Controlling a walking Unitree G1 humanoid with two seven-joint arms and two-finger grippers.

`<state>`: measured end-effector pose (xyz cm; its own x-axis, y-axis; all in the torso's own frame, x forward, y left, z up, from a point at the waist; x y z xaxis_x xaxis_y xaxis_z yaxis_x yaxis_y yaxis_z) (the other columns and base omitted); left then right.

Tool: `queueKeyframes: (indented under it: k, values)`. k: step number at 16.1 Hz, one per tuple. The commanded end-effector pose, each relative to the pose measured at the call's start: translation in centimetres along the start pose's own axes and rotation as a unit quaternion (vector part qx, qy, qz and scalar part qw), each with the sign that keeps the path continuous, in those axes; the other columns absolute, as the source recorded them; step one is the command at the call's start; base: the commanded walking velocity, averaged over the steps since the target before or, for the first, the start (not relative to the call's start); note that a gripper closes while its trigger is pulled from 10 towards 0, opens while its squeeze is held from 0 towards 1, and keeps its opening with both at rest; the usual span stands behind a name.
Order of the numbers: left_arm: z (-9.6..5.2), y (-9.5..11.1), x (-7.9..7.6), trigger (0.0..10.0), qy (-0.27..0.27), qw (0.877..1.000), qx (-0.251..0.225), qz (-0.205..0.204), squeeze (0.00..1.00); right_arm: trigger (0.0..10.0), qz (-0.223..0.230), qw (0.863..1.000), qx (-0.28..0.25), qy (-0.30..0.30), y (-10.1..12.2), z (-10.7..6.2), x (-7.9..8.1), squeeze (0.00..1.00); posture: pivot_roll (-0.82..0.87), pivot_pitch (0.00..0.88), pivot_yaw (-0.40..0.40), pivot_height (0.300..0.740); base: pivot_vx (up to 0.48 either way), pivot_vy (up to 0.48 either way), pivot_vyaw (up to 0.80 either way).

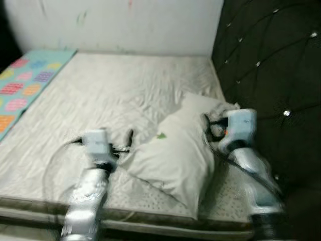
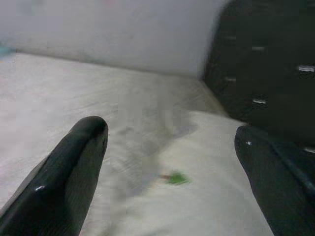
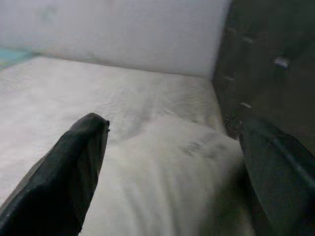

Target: Clean up the room

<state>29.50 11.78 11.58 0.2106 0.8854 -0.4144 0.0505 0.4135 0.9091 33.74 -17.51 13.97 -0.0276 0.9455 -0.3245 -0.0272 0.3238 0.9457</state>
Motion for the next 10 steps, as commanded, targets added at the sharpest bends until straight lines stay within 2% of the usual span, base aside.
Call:
queueKeyframes:
  k: [1, 7, 10]
  values:
    - [-0.25, 0.37, 0.61, 10.0, 0.001, 1.0, -0.001, 0.016, 0.0, 10.0, 0.005, 1.0, -0.012, 0.006, 0.68, 0.18, 0.58, 0.0, -0.06, 0.024, 0.024, 0.74, 0.0, 0.0, 0.0]
    - [-0.26, 0.13, 1.01, 10.0, 0.024, 1.0, 0.0, 0.015, 0.0, 10.0, 0.015, 1.0, -0.008, 0.006, 0.52, 0.23, 0.6, 0.0, -0.05, 0.022, 0.021, 0.74, 0.0, 0.0, 0.0]
    - [-0.47, -0.16, 1.19, 10.0, 0.032, 0.999, 0.003, 0.011, 0.0, 10.0, 0.024, 1.0, 0.003, 0.005, 0.23, 0.25, 0.61, 0.0, -0.05, 0.025, 0.022, 0.74, 0.0, 0.0, -0.74]
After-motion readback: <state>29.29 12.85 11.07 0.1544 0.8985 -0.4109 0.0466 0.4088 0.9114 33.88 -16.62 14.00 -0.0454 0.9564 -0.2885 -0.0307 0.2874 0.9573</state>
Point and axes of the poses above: a point about 5 cm out from each wrist's last joint towards the gripper, its own z axis pointing out of the wrist towards the gripper, its own y axis along the axis of the wrist's last joint, x = y × z, the point moved 2 cm from there along z, pointing out of the wrist towards the gripper, and after that the axes turned 14 degrees about -z, right-handed, at the moved point
